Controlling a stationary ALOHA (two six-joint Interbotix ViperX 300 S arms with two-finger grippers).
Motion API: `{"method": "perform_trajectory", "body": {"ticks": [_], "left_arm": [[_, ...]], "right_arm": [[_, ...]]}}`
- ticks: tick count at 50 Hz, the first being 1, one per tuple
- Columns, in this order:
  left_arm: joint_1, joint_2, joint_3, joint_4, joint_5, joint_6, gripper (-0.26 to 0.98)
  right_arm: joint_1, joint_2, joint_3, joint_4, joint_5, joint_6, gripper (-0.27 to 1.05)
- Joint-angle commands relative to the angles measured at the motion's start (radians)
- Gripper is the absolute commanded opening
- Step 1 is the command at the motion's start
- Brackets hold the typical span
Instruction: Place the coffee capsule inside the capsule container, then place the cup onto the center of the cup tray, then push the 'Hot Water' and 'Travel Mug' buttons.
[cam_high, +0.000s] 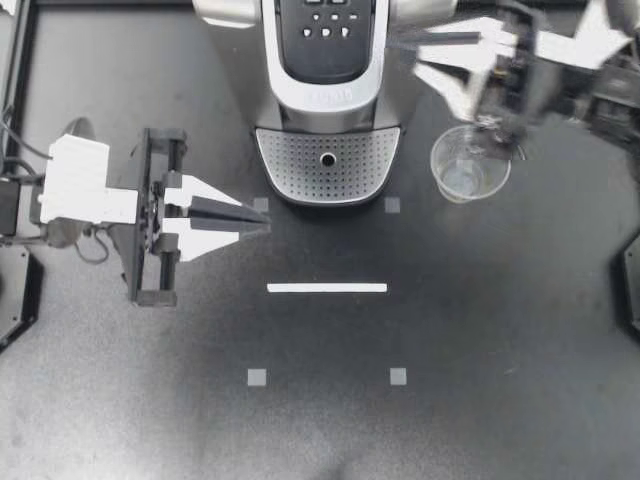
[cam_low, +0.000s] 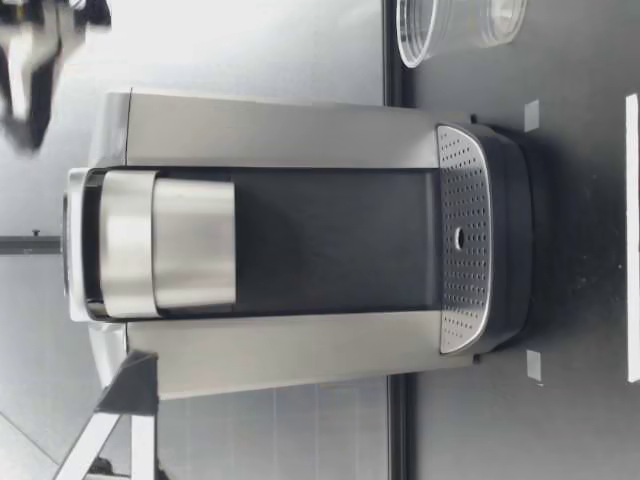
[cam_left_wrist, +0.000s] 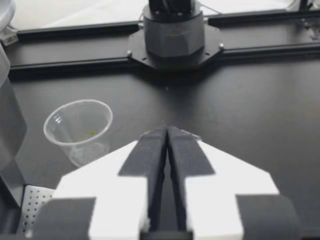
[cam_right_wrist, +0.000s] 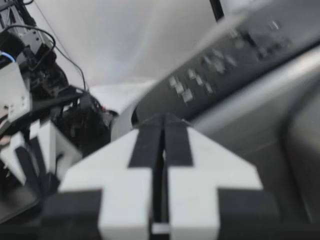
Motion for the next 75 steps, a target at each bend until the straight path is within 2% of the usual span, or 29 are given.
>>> {"method": "perform_trajectory", "body": {"ticks": [1,15,30,37,54,75], "left_arm": [[-0.002,-0.015,-0.008,-0.002,-0.003,-0.02,0.13],[0.0,0.005,-0.009,-0.002,-0.009,-0.041,0.13],[-0.002,0.041,-0.023,-0.002,-0.012,-0.044,0.13],[-0.002,0.041,-0.017,-0.002,-0.012,-0.043,0.13],[-0.002,0.044,-0.014,-0.002,-0.012,-0.04,0.13],[-0.002,0.044,-0.011,-0.003,-0.012,-0.041,0.13]], "right_arm": [[0.005,-0.091,0.052,0.032,0.1,0.028,0.1],[-0.026,-0.308,0.275,0.101,0.37,0.195,0.1],[-0.161,-0.298,0.411,0.101,0.413,0.371,0.12],[-0.196,-0.281,0.42,0.101,0.411,0.38,0.18],[-0.202,-0.161,0.407,0.101,0.399,0.383,0.51],[-0.202,-0.048,0.365,0.101,0.396,0.382,0.51]]}}
